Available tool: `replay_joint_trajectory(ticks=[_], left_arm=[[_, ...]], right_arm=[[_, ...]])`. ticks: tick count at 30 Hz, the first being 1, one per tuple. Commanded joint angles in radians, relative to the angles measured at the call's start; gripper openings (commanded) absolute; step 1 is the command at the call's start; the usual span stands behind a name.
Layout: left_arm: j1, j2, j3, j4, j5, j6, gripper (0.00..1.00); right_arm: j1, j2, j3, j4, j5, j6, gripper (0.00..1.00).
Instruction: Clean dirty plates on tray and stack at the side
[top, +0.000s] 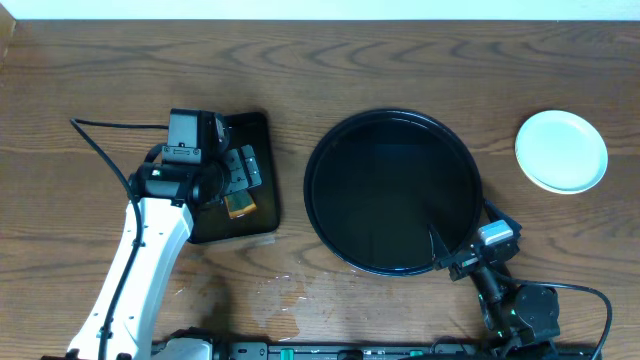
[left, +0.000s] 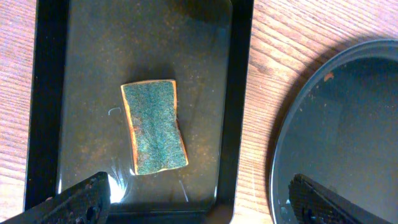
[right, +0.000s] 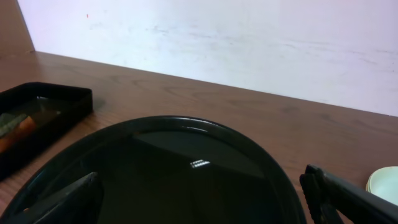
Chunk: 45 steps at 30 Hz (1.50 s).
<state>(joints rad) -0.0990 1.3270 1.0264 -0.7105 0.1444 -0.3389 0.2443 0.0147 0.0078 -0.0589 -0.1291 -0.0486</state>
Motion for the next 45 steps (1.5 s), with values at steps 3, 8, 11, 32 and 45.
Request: replay_joint_trajectory(ticks=[3, 8, 11, 32, 45], left_arm=[[0.002, 0.006, 0.015, -0.003, 0.002, 0.009, 0.92], [0.002, 0.006, 0.015, -0.003, 0.002, 0.009, 0.92], [0.002, 0.006, 0.015, -0.003, 0.002, 0.01, 0.92], [0.003, -0.34, -0.383, 0.344, -0.059, 0.01, 0.92], [0.132, -1.062, -0.858, 0.806, -0.058, 0.077, 0.92]], right_arm=[[-0.005, -0.009, -0.002, -0.004, 0.009, -0.009, 0.99], [-0.005, -0.009, -0.002, -0.004, 0.009, -0.009, 0.99], [-0.005, -0.009, -0.002, -0.004, 0.009, -0.009, 0.99], [-0.005, -0.009, -0.002, -0.004, 0.009, -0.009, 0.99], [-0.005, -0.009, -0.002, -0.004, 0.009, -0.009, 0.99]])
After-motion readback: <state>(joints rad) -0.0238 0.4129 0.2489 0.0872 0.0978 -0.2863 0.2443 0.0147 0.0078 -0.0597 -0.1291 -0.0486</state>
